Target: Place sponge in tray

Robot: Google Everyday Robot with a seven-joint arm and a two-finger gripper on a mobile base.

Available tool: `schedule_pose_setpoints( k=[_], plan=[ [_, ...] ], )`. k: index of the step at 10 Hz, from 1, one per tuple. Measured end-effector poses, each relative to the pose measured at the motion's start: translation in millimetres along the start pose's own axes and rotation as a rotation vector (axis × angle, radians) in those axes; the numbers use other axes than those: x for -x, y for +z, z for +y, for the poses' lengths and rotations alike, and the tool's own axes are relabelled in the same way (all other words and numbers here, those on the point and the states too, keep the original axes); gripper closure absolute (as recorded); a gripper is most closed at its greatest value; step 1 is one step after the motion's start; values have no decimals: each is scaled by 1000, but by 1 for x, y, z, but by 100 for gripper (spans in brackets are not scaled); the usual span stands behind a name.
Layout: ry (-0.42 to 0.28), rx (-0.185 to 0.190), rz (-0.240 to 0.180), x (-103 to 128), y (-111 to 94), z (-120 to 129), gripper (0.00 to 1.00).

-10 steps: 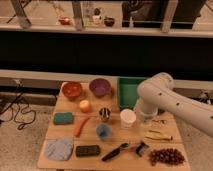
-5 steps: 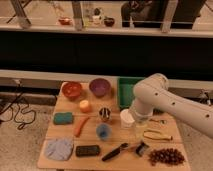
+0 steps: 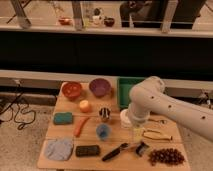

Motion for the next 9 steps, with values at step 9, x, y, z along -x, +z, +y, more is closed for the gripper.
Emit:
schedule_pose_setpoints(
  k=[9],
  plan=[
    [-296,-2,-30,195,33,1,20]
  ],
)
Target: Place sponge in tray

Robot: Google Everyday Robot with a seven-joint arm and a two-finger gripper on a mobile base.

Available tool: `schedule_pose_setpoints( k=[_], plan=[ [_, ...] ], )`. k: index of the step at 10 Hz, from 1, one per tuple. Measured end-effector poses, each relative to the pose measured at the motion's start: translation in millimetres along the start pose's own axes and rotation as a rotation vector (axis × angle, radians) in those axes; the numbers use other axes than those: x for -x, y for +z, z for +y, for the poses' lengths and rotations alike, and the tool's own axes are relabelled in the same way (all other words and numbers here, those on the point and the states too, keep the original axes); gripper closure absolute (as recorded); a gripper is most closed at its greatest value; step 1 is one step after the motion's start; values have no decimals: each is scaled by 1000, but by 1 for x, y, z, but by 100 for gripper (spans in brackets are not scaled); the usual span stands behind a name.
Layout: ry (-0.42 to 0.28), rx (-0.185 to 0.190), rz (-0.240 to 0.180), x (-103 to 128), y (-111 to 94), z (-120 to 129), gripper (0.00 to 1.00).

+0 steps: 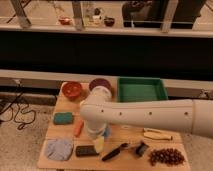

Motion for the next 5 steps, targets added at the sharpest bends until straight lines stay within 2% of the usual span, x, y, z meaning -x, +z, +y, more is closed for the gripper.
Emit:
schedule_pose_setpoints(
  k=[3,5],
  plan=[
    [-33,39,24,39,31,-19,20],
    [-37,46,32,45,37,-22,20]
  ],
)
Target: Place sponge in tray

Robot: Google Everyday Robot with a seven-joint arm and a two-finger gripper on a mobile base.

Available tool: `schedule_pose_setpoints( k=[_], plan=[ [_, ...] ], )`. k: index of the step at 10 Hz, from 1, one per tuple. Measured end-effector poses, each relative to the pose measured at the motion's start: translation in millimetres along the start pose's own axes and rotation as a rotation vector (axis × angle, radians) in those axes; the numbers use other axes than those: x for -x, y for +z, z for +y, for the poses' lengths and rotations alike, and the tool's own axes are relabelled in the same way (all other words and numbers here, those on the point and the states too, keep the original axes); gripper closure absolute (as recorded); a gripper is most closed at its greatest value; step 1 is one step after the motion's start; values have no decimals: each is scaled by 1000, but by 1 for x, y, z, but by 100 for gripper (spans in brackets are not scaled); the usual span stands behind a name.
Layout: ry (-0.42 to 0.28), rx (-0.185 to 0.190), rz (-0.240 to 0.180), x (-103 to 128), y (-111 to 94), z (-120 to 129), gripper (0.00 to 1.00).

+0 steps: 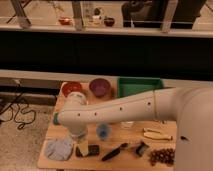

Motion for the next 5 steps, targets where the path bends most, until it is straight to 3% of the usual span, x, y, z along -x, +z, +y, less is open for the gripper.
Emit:
schedule_pose_setpoints(
  k=[3,5],
  plan=[
    [5,1,0,-2,0,1,20],
    [12,0,-31,1,4,-9,20]
  ],
)
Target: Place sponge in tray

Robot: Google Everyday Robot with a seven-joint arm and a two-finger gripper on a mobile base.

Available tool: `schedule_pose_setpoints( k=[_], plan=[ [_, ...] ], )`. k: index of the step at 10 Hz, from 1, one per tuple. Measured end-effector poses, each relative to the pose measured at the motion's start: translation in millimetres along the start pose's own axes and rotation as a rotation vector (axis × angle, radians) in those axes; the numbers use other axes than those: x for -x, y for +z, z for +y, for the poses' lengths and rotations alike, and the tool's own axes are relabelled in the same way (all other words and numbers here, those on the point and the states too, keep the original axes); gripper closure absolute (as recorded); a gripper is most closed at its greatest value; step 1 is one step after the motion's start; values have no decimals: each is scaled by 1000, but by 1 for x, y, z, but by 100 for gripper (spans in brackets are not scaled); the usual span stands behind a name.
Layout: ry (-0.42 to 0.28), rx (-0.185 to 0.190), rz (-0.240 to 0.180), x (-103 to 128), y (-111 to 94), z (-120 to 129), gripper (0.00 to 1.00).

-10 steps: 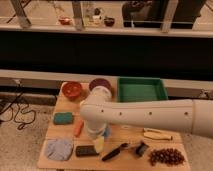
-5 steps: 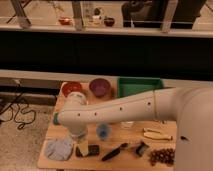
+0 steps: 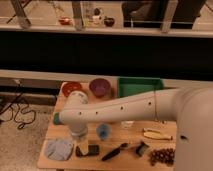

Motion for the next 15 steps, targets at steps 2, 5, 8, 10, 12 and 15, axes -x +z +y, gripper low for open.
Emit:
schedule_pose_setpoints(
  k=[2,5,8,10,12,15],
  plan=[
    [0,4,-40,24,10,-21,20],
    [9,7,-95,48,22,-53,20],
    [14,-3,-144,60,25,-96,20],
    [14,-2,-142,60,28,-123,20],
    [20,-3,-138,57,32,-138,20],
    [24,8,-128,55,40,-156,20]
  ],
)
